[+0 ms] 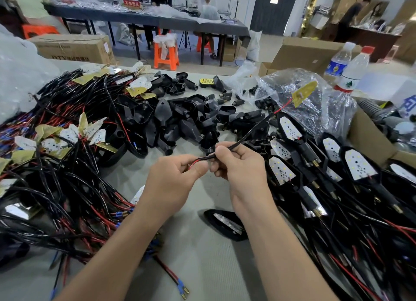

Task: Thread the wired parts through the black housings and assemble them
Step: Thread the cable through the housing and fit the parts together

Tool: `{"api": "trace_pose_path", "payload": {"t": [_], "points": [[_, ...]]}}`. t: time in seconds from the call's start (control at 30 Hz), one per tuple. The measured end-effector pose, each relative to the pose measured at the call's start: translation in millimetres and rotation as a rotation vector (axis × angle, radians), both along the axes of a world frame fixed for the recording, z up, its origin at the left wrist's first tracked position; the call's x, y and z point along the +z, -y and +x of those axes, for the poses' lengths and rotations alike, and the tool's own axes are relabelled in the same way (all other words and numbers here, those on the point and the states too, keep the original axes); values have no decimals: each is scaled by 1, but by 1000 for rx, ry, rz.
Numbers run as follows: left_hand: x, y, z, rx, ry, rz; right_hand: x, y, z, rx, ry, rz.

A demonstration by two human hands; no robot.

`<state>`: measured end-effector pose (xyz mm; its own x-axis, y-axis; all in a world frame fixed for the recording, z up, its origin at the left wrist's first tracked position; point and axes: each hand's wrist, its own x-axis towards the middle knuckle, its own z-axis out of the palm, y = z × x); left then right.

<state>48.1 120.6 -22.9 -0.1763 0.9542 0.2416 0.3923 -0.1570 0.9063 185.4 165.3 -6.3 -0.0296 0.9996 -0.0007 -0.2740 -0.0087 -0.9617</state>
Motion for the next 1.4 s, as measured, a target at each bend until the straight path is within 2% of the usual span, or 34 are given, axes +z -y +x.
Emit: {"api": "trace_pose_path", "payload": {"t": [0.1,0.27,0.43,0.5,0.63,0.8,0.93,1.03,1.1,1.23,1.33,1.4], "points": [[1,0,-3,39,17,-18,1,-1,6,-33,65,16],[2,-1,-2,-73,73,-127,4,3,4,-45,151,48],[11,-1,-24,-179,92,-309,20,-6,29,-263,-78,69],[17,1,-35,-230,83,-359,25,-10,44,-259,-139,72],[20,2,-46,-226,76,-350,24,-9,51,-172,-136,50],[20,2,-61,-187,90,-345,27,-10,55,-275,-215,79],[17,2,-74,-134,120,-321,31,-14,66,-385,-372,118],[11,-2,-76,-65,181,-311,32,-14,66,-368,-441,108],[8,-4,-71,-66,229,-302,30,-12,56,-265,-369,60],[0,-10,-56,-105,271,-273,21,0,27,81,4,48],[-4,-10,-47,-136,242,-278,18,6,19,262,71,68],[-4,-10,-40,-110,247,-249,17,4,20,230,97,86]]}}
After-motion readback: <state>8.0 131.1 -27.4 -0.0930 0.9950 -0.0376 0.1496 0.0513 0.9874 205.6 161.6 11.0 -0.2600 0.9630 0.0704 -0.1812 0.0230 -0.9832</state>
